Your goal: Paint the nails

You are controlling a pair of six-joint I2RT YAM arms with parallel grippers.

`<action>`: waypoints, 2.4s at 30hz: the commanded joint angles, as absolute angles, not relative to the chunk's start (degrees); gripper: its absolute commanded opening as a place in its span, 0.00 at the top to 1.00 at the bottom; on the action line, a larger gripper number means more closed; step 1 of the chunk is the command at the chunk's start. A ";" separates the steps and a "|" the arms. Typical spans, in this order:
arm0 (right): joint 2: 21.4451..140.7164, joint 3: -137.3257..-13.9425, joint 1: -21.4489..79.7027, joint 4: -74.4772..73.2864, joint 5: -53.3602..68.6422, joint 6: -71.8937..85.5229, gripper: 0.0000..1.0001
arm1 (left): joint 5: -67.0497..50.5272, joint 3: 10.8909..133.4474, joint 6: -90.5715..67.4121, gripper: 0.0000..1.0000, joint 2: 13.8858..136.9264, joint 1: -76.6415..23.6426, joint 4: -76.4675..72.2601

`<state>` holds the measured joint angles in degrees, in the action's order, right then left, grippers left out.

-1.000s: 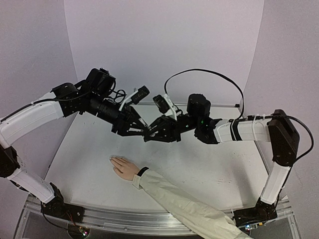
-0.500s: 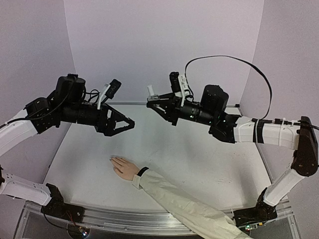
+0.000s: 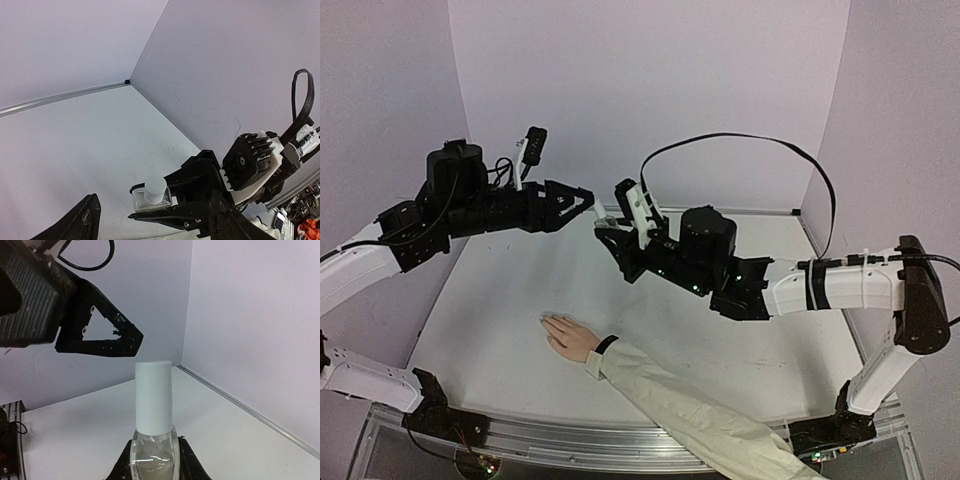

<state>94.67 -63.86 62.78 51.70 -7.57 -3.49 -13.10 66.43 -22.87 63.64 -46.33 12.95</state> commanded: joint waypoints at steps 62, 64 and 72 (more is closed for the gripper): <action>92.50 -76.46 41.29 39.29 16.74 5.82 1.00 | -33.44 81.51 -29.06 0.11 83.10 -35.14 5.06; 92.85 -76.62 42.89 38.87 12.22 5.76 1.00 | -30.90 82.79 -32.37 0.18 84.25 -34.99 5.10; 96.06 -78.47 49.93 36.06 1.53 3.81 1.00 | -29.18 85.90 -33.62 0.36 86.77 -36.68 4.90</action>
<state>95.15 -76.23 47.55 34.37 8.19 5.80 -32.23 82.43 -32.49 87.02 -35.46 6.22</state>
